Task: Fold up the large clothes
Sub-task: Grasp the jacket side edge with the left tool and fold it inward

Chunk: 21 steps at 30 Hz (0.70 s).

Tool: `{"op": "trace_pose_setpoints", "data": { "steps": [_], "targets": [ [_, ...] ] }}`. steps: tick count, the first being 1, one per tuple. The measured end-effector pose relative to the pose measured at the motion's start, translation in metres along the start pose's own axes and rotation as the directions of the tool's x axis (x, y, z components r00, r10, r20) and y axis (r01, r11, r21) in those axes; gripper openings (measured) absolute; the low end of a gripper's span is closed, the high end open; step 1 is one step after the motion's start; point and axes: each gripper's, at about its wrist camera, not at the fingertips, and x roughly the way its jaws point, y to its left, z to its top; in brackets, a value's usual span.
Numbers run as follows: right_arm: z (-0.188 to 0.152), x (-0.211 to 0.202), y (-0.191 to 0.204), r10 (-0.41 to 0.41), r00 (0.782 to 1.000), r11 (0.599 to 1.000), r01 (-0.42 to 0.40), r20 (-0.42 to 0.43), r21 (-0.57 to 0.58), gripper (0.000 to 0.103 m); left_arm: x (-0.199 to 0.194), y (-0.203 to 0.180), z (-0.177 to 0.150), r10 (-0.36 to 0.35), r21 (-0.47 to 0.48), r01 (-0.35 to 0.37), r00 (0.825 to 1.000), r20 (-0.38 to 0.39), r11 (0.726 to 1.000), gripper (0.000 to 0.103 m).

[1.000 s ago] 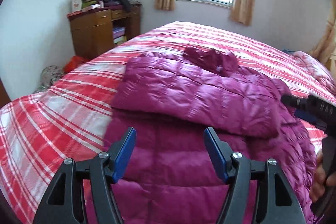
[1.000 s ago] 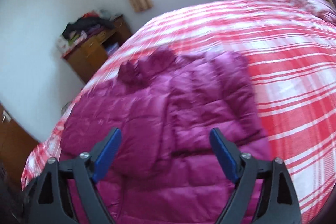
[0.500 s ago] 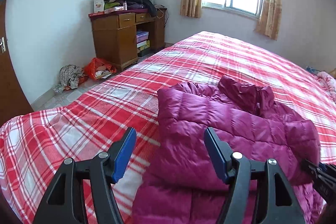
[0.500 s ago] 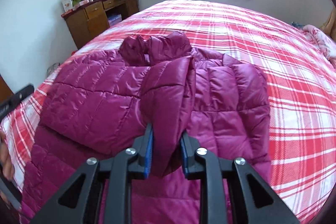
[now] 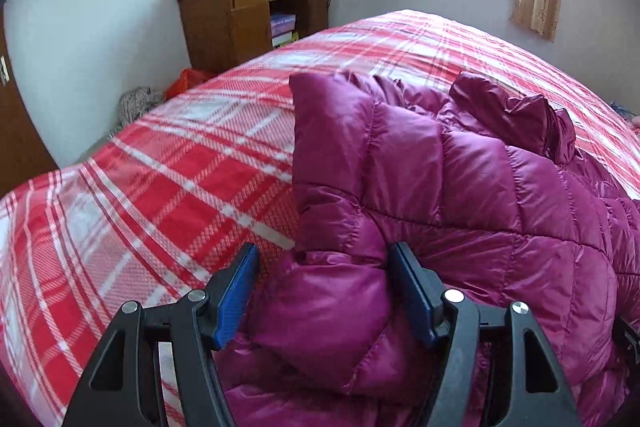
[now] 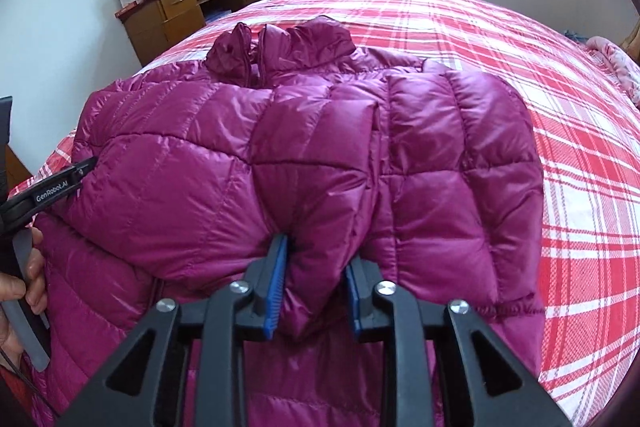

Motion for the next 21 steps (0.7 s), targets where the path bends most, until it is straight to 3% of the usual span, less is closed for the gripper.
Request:
{"op": "trace_pose_setpoints", "data": {
  "steps": [2, 4, 8, 12, 15, 17, 21],
  "targets": [
    [0.001, 0.001, 0.000, -0.006, 1.000, 1.000, 0.006, 0.004, -0.005, 0.027, 0.005, -0.001, 0.000, 0.009, 0.002, -0.009, 1.000, -0.010, 1.000, 0.071],
    [0.002, 0.002, 0.001, -0.011, 1.000, 1.000, 0.011, -0.001, -0.013, 0.027, 0.006, -0.012, -0.002, 0.066, 0.046, -0.066, 0.998, -0.005, 0.997, 0.073],
    [0.002, 0.001, 0.000, -0.008, 1.000, 1.000, 0.008, -0.004, -0.010, 0.029, 0.010, -0.015, 0.000, 0.132, 0.051, -0.131, 0.991, -0.016, 0.990, 0.088],
    [0.007, -0.014, -0.004, -0.025, 0.999, 0.999, 0.025, -0.029, 0.021, 0.037, 0.013, 0.001, 0.001, 0.081, -0.018, -0.081, 0.996, -0.039, 0.997, 0.094],
    [0.007, -0.053, -0.005, -0.075, 0.992, 0.996, 0.069, 0.100, 0.063, 0.039, 0.012, -0.003, 0.000, 0.100, -0.004, -0.101, 0.994, -0.033, 0.995, 0.095],
    [0.008, -0.065, 0.003, -0.063, 0.989, 0.997, 0.056, 0.134, 0.053, 0.039, 0.012, -0.007, -0.001, 0.124, 0.013, -0.123, 0.992, -0.027, 0.992, 0.095],
    [0.009, -0.048, 0.023, -0.031, 0.995, 0.999, 0.032, 0.097, -0.001, 0.037, 0.013, -0.005, -0.001, 0.117, 0.006, -0.116, 0.993, -0.029, 0.993, 0.095]
  ]
}}
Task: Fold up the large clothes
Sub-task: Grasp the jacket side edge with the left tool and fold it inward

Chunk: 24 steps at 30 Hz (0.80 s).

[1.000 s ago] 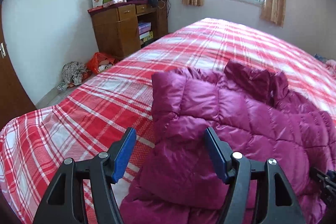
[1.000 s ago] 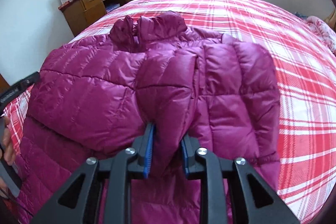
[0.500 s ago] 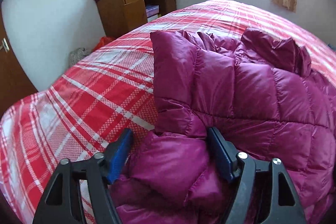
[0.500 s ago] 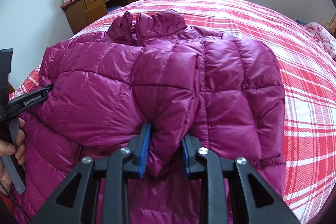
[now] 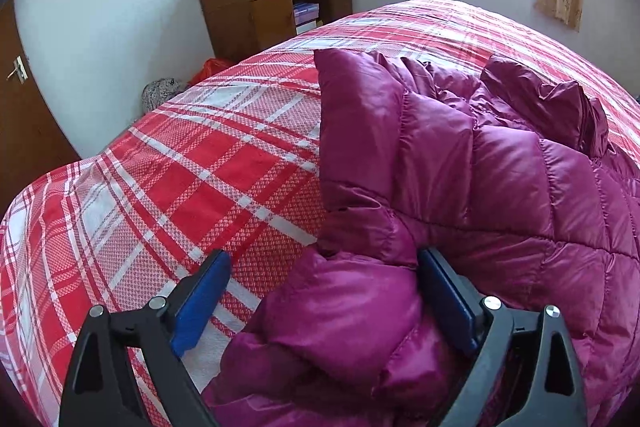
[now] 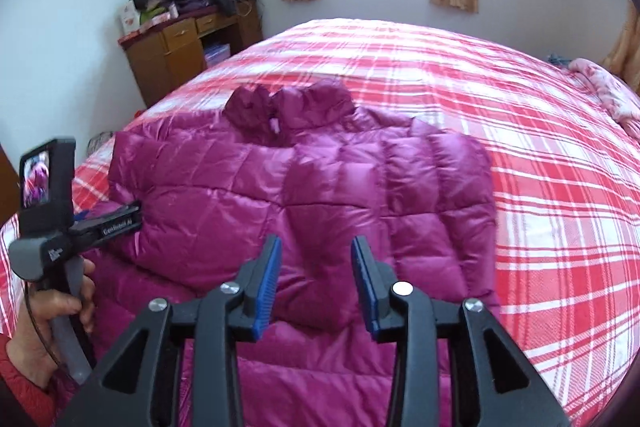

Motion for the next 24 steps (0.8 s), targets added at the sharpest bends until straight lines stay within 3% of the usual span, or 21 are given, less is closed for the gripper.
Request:
{"op": "trace_pose_setpoints", "data": {
  "steps": [3, 9, 12, 13, 15, 17, 22, 24],
  "targets": [
    [-0.008, 0.038, 0.001, -0.010, 0.994, 1.000, 0.010, -0.112, 0.007, 0.034, 0.001, 0.002, 0.001, -0.009, -0.007, 0.009, 1.000, -0.001, 1.000, 0.096],
    [-0.004, 0.047, 0.006, -0.056, 0.989, 0.997, 0.049, -0.136, -0.052, 0.034, 0.000, 0.005, 0.000, -0.025, -0.020, 0.025, 1.000, -0.003, 0.999, 0.096],
    [0.012, 0.035, -0.001, 0.001, 0.989, 1.000, -0.004, -0.147, -0.019, 0.035, -0.008, 0.010, -0.002, -0.083, -0.022, 0.083, 0.997, 0.005, 0.996, 0.096],
    [0.020, 0.028, -0.008, 0.027, 0.991, 1.000, -0.026, -0.131, 0.013, 0.037, -0.014, 0.013, -0.003, -0.118, -0.025, 0.118, 0.993, 0.009, 0.993, 0.096],
    [0.042, 0.019, -0.024, 0.046, 0.994, 0.997, -0.039, -0.096, 0.070, 0.062, -0.028, 0.020, -0.003, -0.177, -0.022, 0.178, 0.983, 0.040, 0.984, 0.096],
    [0.067, 0.023, -0.034, 0.056, 0.995, 0.994, -0.047, -0.082, 0.101, 0.070, -0.045, 0.026, -0.002, -0.153, -0.030, 0.158, 0.981, 0.118, 0.987, 0.096],
    [0.129, 0.077, -0.058, 0.065, 0.983, 0.987, -0.039, -0.170, 0.156, 0.070, -0.057, 0.032, -0.010, -0.046, -0.076, 0.069, 0.962, 0.268, 0.995, 0.096],
    [0.150, 0.105, -0.066, 0.114, 0.970, 0.971, -0.064, -0.213, 0.229, 0.070, -0.056, 0.033, -0.017, -0.043, -0.104, 0.075, 0.959, 0.280, 0.992, 0.096]
  ]
}}
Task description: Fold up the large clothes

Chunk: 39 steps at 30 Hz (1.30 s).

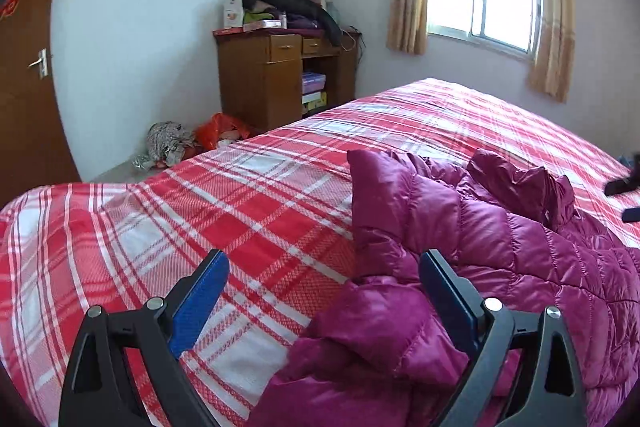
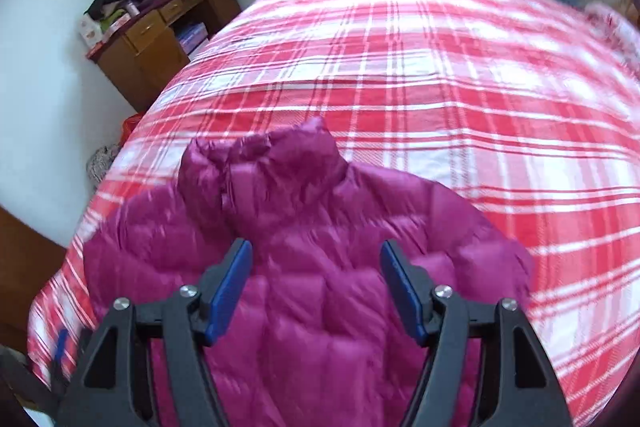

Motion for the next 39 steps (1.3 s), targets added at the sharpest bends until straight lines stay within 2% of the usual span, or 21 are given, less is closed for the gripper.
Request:
{"op": "trace_pose_setpoints", "data": {
  "steps": [3, 5, 8, 10, 12, 16, 17, 18, 19, 20, 21, 27, 30, 33, 36, 39],
  "targets": [
    [0.033, 0.027, -0.004, 0.023, 0.999, 0.992, -0.017, -0.043, 0.128, 0.072, 0.005, 0.005, 0.002, -0.027, -0.041, 0.027, 1.000, -0.013, 0.999, 0.096],
    [0.051, 0.048, -0.005, 0.036, 0.996, 0.979, -0.019, -0.085, 0.202, 0.080, 0.016, 0.004, 0.001, -0.017, -0.047, 0.014, 0.998, -0.066, 0.999, 0.096],
    [0.064, 0.080, -0.004, 0.012, 0.987, 0.963, 0.032, -0.163, 0.268, 0.080, 0.032, 0.010, -0.001, -0.010, -0.075, -0.002, 0.988, -0.151, 0.997, 0.096],
    [0.068, 0.099, 0.000, -0.015, 0.977, 0.965, 0.071, -0.214, 0.254, 0.080, 0.033, 0.016, -0.003, -0.026, -0.112, 0.008, 0.987, -0.160, 0.994, 0.096],
    [0.067, 0.108, 0.004, -0.048, 0.972, 0.969, 0.101, -0.231, 0.224, 0.080, 0.033, 0.018, -0.004, -0.026, -0.126, 0.007, 0.987, -0.156, 0.992, 0.096],
    [0.060, 0.111, 0.010, -0.094, 0.964, 0.980, 0.133, -0.248, 0.149, 0.080, 0.035, 0.014, -0.005, -0.019, -0.103, 0.002, 0.986, -0.166, 0.995, 0.096],
    [0.058, 0.108, 0.010, -0.095, 0.965, 0.981, 0.131, -0.244, 0.140, 0.073, 0.035, 0.014, -0.005, -0.021, -0.104, 0.003, 0.986, -0.166, 0.995, 0.096],
    [0.056, 0.103, 0.008, -0.108, 0.964, 0.981, 0.142, -0.242, 0.131, 0.056, 0.035, 0.015, -0.005, -0.023, -0.108, 0.005, 0.986, -0.166, 0.994, 0.096],
    [0.053, 0.098, 0.007, -0.117, 0.963, 0.981, 0.149, -0.241, 0.121, 0.047, 0.035, 0.015, -0.005, -0.027, -0.111, 0.008, 0.985, -0.169, 0.994, 0.096],
    [0.050, 0.091, 0.004, -0.119, 0.964, 0.983, 0.148, -0.239, 0.105, 0.029, 0.036, 0.016, -0.006, -0.029, -0.113, 0.010, 0.985, -0.172, 0.994, 0.096],
    [0.046, 0.082, 0.002, -0.117, 0.964, 0.986, 0.141, -0.237, 0.089, 0.017, 0.037, 0.016, -0.005, -0.032, -0.116, 0.012, 0.984, -0.175, 0.993, 0.096],
    [0.021, 0.034, -0.023, -0.121, 0.976, 0.991, 0.130, -0.181, 0.038, 0.013, 0.039, 0.020, -0.006, -0.080, -0.135, 0.056, 0.980, -0.180, 0.989, 0.096],
    [0.001, 0.025, -0.033, -0.135, 0.980, 0.990, 0.138, -0.145, 0.011, 0.013, 0.034, 0.016, -0.001, -0.101, -0.112, 0.082, 0.979, -0.179, 0.990, 0.096],
    [-0.018, 0.034, -0.045, -0.118, 0.987, 0.993, 0.120, -0.113, 0.014, 0.013, 0.007, 0.003, 0.023, -0.144, -0.042, 0.140, 0.982, -0.119, 0.989, 0.096],
    [-0.031, 0.035, -0.053, -0.067, 0.997, 0.997, 0.069, -0.039, 0.041, 0.013, -0.020, -0.015, 0.057, -0.218, 0.039, 0.219, 0.975, -0.027, 0.975, 0.096],
    [-0.039, 0.039, -0.058, -0.040, 0.999, 0.998, 0.039, 0.027, 0.044, 0.011, -0.022, -0.036, 0.090, -0.251, 0.099, 0.250, 0.968, 0.002, 0.963, 0.096]
  ]
}}
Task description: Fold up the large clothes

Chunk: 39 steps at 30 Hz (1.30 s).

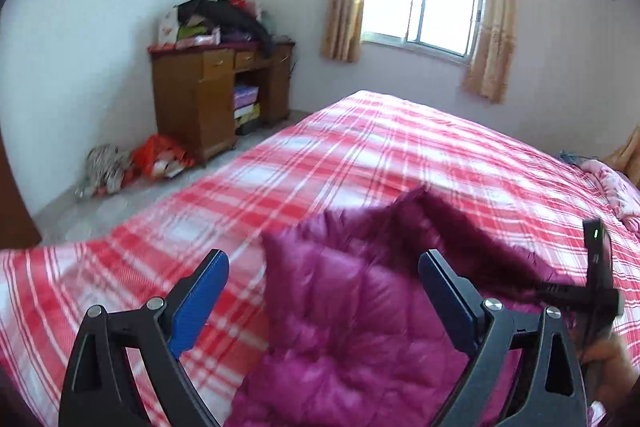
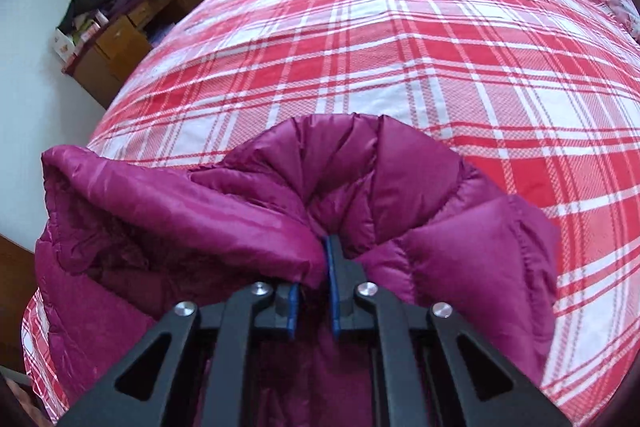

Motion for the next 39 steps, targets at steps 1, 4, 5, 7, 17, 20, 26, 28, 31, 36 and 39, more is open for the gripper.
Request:
{"op": "trace_pose_setpoints", "data": {
  "steps": [1, 4, 5, 7, 17, 20, 26, 28, 31, 36, 39],
  "targets": [
    [-0.002, 0.001, 0.001, 0.000, 1.000, 1.000, 0.000, 0.021, -0.016, 0.011, 0.007, -0.006, 0.011, -0.015, 0.008, 0.015, 1.000, -0.003, 1.000, 0.096],
    [-0.008, 0.003, 0.010, -0.027, 0.996, 0.995, 0.035, 0.087, -0.094, 0.011, 0.042, -0.023, 0.038, -0.036, 0.016, 0.037, 0.998, -0.054, 0.999, 0.096],
    [-0.011, 0.002, 0.013, -0.037, 0.993, 0.993, 0.049, 0.109, -0.111, 0.011, 0.055, -0.027, 0.045, -0.022, 0.007, 0.023, 0.997, -0.068, 1.000, 0.096],
    [-0.016, 0.002, 0.016, -0.051, 0.990, 0.989, 0.068, 0.134, -0.131, 0.012, 0.080, -0.037, 0.057, -0.013, -0.013, 0.012, 0.996, -0.087, 1.000, 0.096],
    [-0.016, 0.001, 0.005, 0.013, 0.990, 0.996, 0.000, 0.140, -0.091, 0.012, 0.159, -0.071, 0.015, 0.146, 0.141, -0.112, 0.954, -0.263, 0.984, 0.083],
    [-0.015, 0.002, 0.004, 0.019, 0.990, 0.996, -0.007, 0.140, -0.084, 0.012, 0.166, -0.063, -0.021, 0.189, 0.176, -0.138, 0.929, -0.317, 0.975, 0.082],
    [-0.012, 0.000, 0.000, 0.056, 0.990, 0.997, -0.048, 0.126, -0.068, 0.019, 0.166, -0.057, -0.045, 0.182, 0.141, -0.146, 0.939, -0.292, 0.979, 0.083],
    [-0.011, -0.011, -0.003, 0.070, 0.991, 0.996, -0.064, 0.118, -0.056, 0.028, 0.166, -0.057, -0.046, 0.180, 0.139, -0.145, 0.940, -0.290, 0.980, 0.083],
    [-0.016, -0.049, -0.007, 0.077, 0.971, 0.997, -0.075, 0.227, -0.017, 0.051, 0.166, -0.054, -0.044, 0.163, 0.123, -0.133, 0.944, -0.288, 0.983, 0.083],
    [-0.014, -0.068, 0.041, 0.002, 0.954, 0.993, 0.034, 0.301, -0.113, 0.032, 0.166, -0.056, -0.046, 0.169, 0.129, -0.137, 0.944, -0.284, 0.982, 0.083],
    [-0.009, -0.073, 0.056, -0.057, 0.933, 0.991, 0.096, 0.354, -0.093, 0.031, 0.167, -0.056, -0.046, 0.173, 0.133, -0.140, 0.942, -0.287, 0.981, 0.083]
  ]
}}
